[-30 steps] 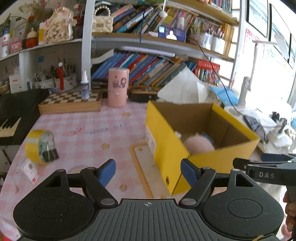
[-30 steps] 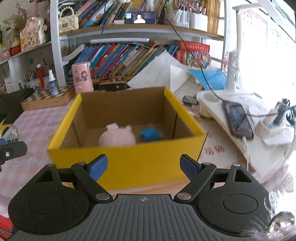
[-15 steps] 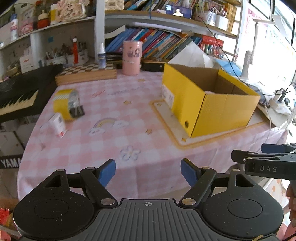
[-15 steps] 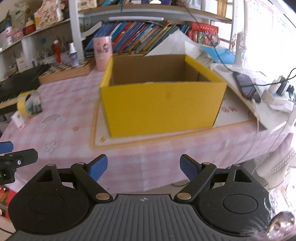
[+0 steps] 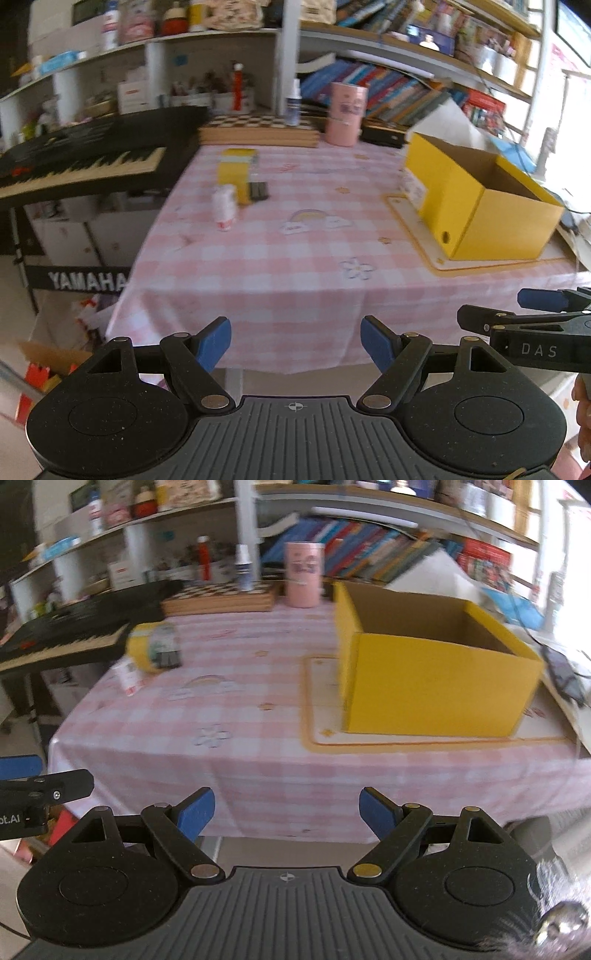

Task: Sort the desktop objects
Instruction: 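Withdraw both tools from the box back over the table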

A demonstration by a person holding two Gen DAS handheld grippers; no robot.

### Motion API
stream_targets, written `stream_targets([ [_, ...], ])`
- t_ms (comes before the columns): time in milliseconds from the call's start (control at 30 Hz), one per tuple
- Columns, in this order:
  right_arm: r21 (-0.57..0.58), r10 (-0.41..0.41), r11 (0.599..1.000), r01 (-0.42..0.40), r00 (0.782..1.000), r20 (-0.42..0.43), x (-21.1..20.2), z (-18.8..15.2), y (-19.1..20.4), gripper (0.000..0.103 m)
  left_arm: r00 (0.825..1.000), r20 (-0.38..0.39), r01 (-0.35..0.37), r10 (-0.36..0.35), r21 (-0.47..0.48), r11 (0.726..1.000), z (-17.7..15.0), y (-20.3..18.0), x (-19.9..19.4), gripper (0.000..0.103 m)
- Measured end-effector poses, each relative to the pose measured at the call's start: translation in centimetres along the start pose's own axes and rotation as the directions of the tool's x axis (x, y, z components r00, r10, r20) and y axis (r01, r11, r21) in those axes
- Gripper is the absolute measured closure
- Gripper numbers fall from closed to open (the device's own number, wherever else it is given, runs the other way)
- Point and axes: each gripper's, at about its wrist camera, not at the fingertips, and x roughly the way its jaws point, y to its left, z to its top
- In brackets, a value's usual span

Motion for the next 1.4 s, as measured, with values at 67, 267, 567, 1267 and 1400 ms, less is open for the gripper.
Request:
stream_targets([
  [67, -0.024, 0.025, 0.999, -0.025, 1.000, 0.002, 0.1, 0.2, 1.0, 0.018, 1.000, 0.005, -0.017, 0.017, -0.010, 1.000, -0.2, 0.6, -0.4, 0.024],
  [267, -0.074, 0.068, 0.995, -0.067, 0.998, 0.010, -0.1, 0.4, 3.2, 0.018, 0.999, 0.024, -0.044, 0.045, -0.035, 0.998, -0.4, 1.9, -1.3, 0.024],
  [567, -0.097, 0.075, 0.993, -0.073, 0.997, 0.020, -0.2, 0.9, 4.3, 0.018, 0.998, 0.048, -0.044, 0.045, -0.033, 0.998, 0.1, 2.4, -1.4, 0.024],
  [1267, -0.134, 0.111, 0.985, -0.111, 0.994, -0.005, 3.9, 3.7, 5.4, 0.026, 0.998, 0.050, -0.033, 0.034, -0.029, 0.999, 2.4, 3.5, 2.2, 0.026],
  [1400, -0.140, 0.128, 0.982, -0.130, 0.992, -0.022, 6.0, 5.1, 5.5, 0.031, 0.997, 0.054, -0.044, 0.046, -0.036, 0.998, 3.9, 4.0, 3.8, 0.027],
])
